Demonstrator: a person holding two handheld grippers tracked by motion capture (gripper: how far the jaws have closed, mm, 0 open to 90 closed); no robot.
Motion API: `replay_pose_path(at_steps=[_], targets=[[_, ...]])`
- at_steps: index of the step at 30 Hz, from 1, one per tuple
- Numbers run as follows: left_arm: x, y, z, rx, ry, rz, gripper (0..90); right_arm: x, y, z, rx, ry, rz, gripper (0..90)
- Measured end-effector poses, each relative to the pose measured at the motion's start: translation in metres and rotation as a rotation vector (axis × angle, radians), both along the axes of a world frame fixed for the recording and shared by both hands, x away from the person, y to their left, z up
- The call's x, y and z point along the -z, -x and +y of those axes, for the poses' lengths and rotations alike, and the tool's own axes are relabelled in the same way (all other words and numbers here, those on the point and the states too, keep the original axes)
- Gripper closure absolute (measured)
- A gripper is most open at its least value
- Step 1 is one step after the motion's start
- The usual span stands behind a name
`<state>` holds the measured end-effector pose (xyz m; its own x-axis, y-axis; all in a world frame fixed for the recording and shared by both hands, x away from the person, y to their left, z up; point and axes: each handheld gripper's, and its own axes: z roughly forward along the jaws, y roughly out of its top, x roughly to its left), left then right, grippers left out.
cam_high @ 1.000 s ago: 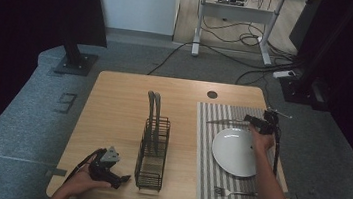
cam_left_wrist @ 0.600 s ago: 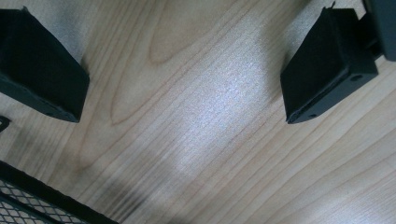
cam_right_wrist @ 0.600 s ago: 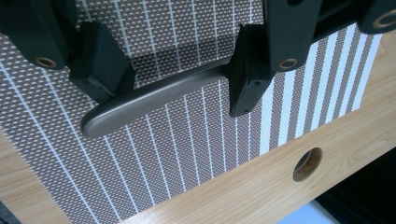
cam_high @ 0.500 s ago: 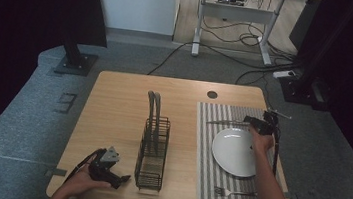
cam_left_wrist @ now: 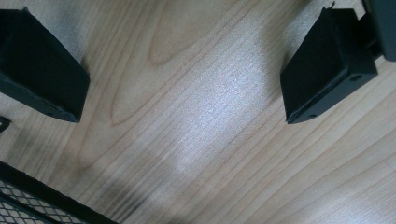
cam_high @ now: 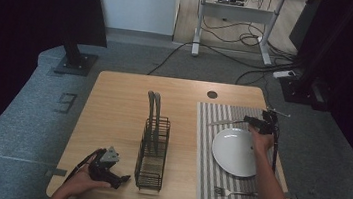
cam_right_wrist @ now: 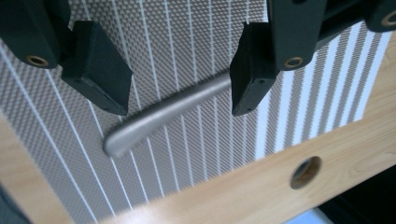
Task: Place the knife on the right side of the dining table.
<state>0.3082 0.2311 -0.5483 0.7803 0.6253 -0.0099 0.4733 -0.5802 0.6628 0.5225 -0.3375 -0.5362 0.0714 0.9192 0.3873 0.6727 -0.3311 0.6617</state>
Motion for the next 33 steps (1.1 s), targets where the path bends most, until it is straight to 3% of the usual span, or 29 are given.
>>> replay_pose_path(at_steps=[2, 4, 6, 8, 10, 12, 15, 21, 30, 33], targets=[[0.0, 0.0, 0.0, 0.0, 0.0, 0.0, 1.2, -0.007, 0.0, 0.001, -0.02, 0.015, -0.05, 37.5], [0.0, 0.0, 0.0, 0.0, 0.0, 0.0, 1.1, -0.013, 0.0, 0.0, -0.04, -0.001, -0.091, 35.8], [0.0, 0.0, 0.0, 0.001, 0.0, 0.0, 1.1, -0.018, -0.004, 0.0, -0.059, 0.018, -0.066, 34.7], [0.0, 0.0, 0.0, 0.003, 0.0, 0.0, 1.1, -0.024, -0.008, 0.002, -0.071, 0.027, -0.085, 35.8], [0.0, 0.0, 0.0, 0.002, 0.0, 0.0, 1.1, -0.028, -0.015, 0.006, -0.098, 0.048, -0.063, 35.5], [0.0, 0.0, 0.0, 0.004, 0.0, 0.0, 1.1, -0.028, -0.019, 0.012, -0.114, 0.079, -0.075, 35.7], [0.0, 0.0, 0.0, 0.004, -0.001, 0.0, 1.0, -0.022, -0.03, 0.021, -0.148, 0.118, -0.019, 35.7], [0.0, -0.001, 0.0, 0.007, 0.0, 0.001, 1.0, -0.002, -0.04, 0.034, -0.189, 0.199, 0.027, 35.8], [0.0, -0.001, 0.0, 0.007, 0.0, 0.001, 1.0, 0.002, -0.041, 0.03, -0.189, 0.212, 0.04, 37.5], [0.0, -0.001, 0.0, 0.007, 0.0, 0.001, 1.0, 0.002, -0.04, 0.028, -0.178, 0.193, 0.046, 37.2]])
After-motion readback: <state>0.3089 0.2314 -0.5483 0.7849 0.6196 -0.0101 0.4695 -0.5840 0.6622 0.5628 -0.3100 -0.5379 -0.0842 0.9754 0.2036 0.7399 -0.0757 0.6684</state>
